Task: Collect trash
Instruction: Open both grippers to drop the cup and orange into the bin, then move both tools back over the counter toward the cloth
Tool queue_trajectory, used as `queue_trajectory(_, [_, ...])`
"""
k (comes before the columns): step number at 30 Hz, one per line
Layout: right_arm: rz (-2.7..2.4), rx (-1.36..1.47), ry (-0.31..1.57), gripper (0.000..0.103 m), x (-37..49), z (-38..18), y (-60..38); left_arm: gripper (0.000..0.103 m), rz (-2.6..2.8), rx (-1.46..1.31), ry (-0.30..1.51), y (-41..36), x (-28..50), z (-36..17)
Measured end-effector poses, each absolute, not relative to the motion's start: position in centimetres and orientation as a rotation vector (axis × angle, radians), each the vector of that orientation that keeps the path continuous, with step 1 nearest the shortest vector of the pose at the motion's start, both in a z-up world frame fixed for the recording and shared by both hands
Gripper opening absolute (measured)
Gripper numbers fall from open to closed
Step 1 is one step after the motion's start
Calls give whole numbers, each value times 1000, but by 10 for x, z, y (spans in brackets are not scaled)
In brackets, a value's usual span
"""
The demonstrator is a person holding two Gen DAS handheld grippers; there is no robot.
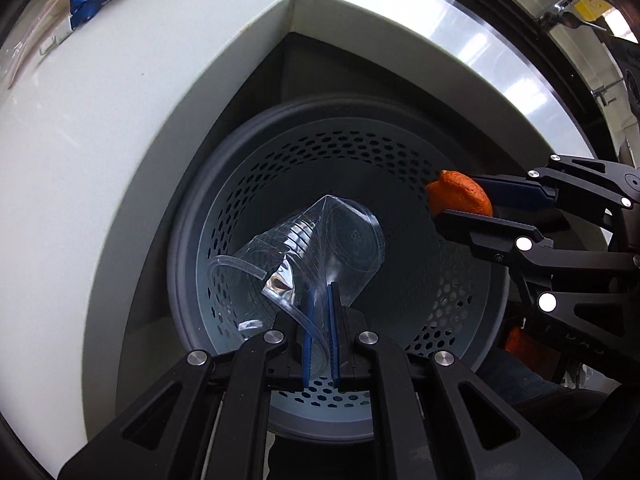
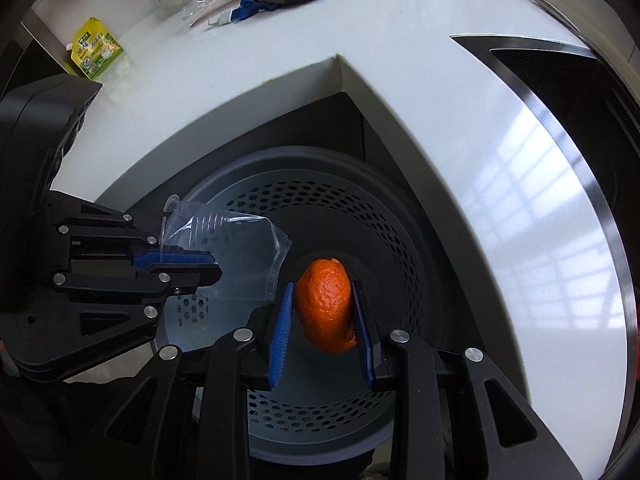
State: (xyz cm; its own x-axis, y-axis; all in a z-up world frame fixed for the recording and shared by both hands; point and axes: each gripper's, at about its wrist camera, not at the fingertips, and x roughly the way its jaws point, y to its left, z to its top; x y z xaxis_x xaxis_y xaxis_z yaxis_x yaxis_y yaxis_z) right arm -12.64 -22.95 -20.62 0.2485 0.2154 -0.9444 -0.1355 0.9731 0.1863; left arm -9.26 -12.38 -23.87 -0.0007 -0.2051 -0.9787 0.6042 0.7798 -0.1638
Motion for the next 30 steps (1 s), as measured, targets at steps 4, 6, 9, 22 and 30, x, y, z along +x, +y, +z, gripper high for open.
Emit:
queue_trajectory(4, [235,70,1302,28,-126,-207,-231,7,-665,351,1448,-127,-95,-243])
queue_trajectory(6, [233,70,1300,28,-124,-207,-231,7,-671,353,1446,-129,-94,-243])
queue_trajectory(9, [236,67,1300,28,-124,-207,-230,7,-678,355,1441,-127,-93,-241])
queue_trajectory(22, [234,107,1276,59,-125,-201,-235,61,-646,327,1410,-116,-93,-227])
queue_trajectory(30, [226,148,1192,63,-115,-169,-244,77,-606,242,1297,-93,-82,-186])
